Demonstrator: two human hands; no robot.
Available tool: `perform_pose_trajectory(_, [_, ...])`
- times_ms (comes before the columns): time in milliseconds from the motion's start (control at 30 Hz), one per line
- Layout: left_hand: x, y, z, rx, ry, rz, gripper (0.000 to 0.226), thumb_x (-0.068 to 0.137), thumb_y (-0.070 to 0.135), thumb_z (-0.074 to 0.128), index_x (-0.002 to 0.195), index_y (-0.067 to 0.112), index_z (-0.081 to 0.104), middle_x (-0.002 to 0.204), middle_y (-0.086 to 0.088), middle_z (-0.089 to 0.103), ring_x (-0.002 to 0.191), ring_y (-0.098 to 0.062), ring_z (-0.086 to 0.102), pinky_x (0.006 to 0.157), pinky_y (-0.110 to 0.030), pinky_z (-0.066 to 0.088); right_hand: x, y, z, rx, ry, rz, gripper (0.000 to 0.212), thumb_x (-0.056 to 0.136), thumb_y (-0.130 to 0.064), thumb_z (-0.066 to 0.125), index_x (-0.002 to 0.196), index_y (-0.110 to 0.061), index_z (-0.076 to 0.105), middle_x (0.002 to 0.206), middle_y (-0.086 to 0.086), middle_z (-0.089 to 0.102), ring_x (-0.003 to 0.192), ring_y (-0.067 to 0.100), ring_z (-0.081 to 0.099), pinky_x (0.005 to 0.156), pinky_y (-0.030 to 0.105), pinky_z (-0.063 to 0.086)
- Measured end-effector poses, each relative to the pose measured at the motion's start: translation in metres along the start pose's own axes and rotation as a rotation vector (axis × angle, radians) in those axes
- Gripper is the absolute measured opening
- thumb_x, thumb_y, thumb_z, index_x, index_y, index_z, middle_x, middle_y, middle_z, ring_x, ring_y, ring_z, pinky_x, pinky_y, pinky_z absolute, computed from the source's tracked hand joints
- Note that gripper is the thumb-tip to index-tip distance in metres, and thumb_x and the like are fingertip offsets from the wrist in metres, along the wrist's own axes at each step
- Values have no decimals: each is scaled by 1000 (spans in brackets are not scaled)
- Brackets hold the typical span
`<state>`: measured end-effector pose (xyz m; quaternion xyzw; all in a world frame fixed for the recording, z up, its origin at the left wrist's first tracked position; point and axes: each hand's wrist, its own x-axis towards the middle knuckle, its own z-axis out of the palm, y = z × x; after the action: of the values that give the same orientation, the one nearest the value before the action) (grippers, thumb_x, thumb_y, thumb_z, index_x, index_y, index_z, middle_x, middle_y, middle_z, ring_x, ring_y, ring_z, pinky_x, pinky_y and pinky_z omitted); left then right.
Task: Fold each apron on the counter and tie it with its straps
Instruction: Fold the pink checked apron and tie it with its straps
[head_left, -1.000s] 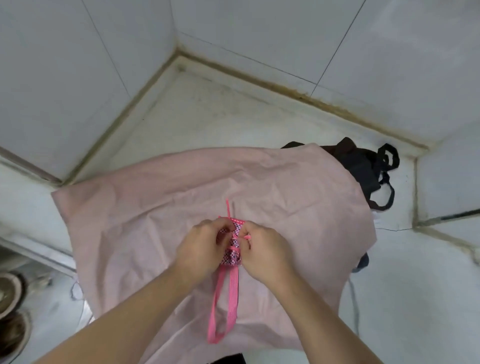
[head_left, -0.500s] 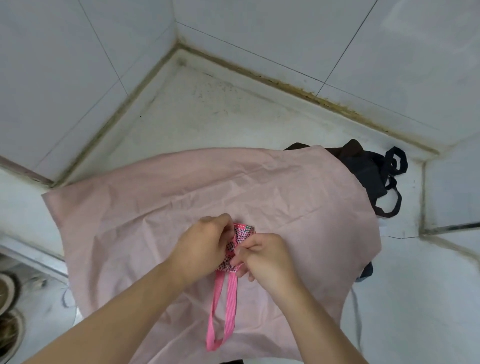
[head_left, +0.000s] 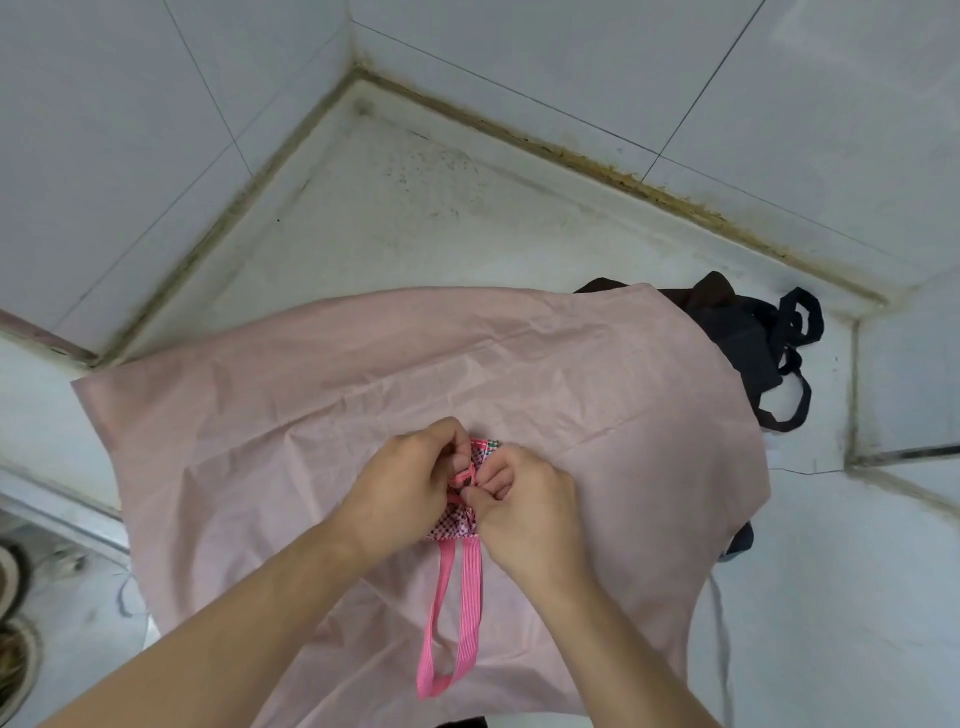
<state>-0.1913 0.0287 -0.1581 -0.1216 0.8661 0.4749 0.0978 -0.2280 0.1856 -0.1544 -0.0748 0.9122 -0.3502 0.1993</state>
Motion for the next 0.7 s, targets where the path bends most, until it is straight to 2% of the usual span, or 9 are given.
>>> perform_pose_trajectory(67, [-2, 2, 0, -18, -20, 14, 26, 96, 1, 55, 85, 24, 57, 75, 8, 68, 74, -15, 63, 71, -37, 52, 4, 3, 1, 10, 10, 32, 25, 80, -21, 83, 89, -29, 61, 71, -13, 66, 69, 2, 65, 64, 25, 56])
perform_pose_trajectory(167, [-4, 4, 0, -73, -50, 35, 26, 98, 1, 56, 85, 23, 58, 77, 8, 69, 77, -15, 65, 75, -36, 53, 10, 7, 6, -57, 70, -66, 26, 80, -17, 77, 97, -30, 62, 77, -14, 57, 72, 3, 57, 63, 15, 46])
perform_pose_trajectory(233, [-5, 4, 0, -99, -51, 43, 24, 100, 4, 59, 86, 24, 59, 79, 8, 71, 79, -15, 67, 77, -35, 54, 10, 10, 10, -97, 95, -146, 27, 82, -12, 71, 102, -29, 65, 83, -18, 51, 72, 4, 50, 65, 19, 45])
perform_pose_trajectory(300, [-4, 2, 2, -104, -36, 43, 22, 101, 7, 61, 87, 25, 60, 81, 9, 72, 80, -14, 69, 77, -36, 54, 9, 14, 14, -115, 111, -200, 30, 85, -8, 65, 108, -27, 69, 88, -15, 53, 74, 5, 51, 67, 26, 49])
perform_pose_trajectory(367, [-2, -2, 3, -101, -17, 35, 21, 102, 10, 61, 88, 25, 60, 81, 9, 72, 79, -14, 69, 77, -37, 55, 9, 16, 16, -95, 129, -215, 32, 86, -6, 65, 109, -26, 74, 86, -16, 54, 73, 6, 52, 68, 25, 50])
perform_pose_trajectory(467, [-1, -6, 3, -93, 6, 18, 19, 102, 12, 62, 88, 24, 60, 77, 5, 71, 74, -16, 67, 73, -38, 54, 13, 19, 16, 57, 121, -101, 19, 80, -7, 72, 86, -25, 76, 64, -14, 48, 61, 8, 49, 63, 33, 52])
perform_pose_trajectory(567, [-1, -9, 3, -57, 27, 14, 20, 101, 12, 63, 86, 25, 60, 73, 5, 69, 71, -17, 64, 68, -33, 51, 14, 18, 10, 286, -7, 104, 17, 81, -9, 79, 74, -18, 66, 57, 5, 52, 51, 25, 64, 51, 48, 60])
perform_pose_trajectory(600, [-1, -9, 4, -41, 35, 16, 21, 101, 12, 64, 86, 26, 60, 72, 5, 68, 70, -17, 63, 66, -31, 50, 14, 16, 6, 357, -58, 151, 21, 83, -8, 83, 74, -15, 64, 59, 10, 53, 51, 30, 68, 50, 49, 61])
perform_pose_trajectory(700, [1, -12, 4, -15, 40, 23, 21, 100, 13, 64, 86, 27, 58, 70, 8, 66, 68, -15, 62, 62, -26, 47, 11, 11, -9, 524, -188, 205, 20, 84, 4, 82, 80, 2, 62, 59, 8, 59, 54, 30, 72, 52, 38, 61])
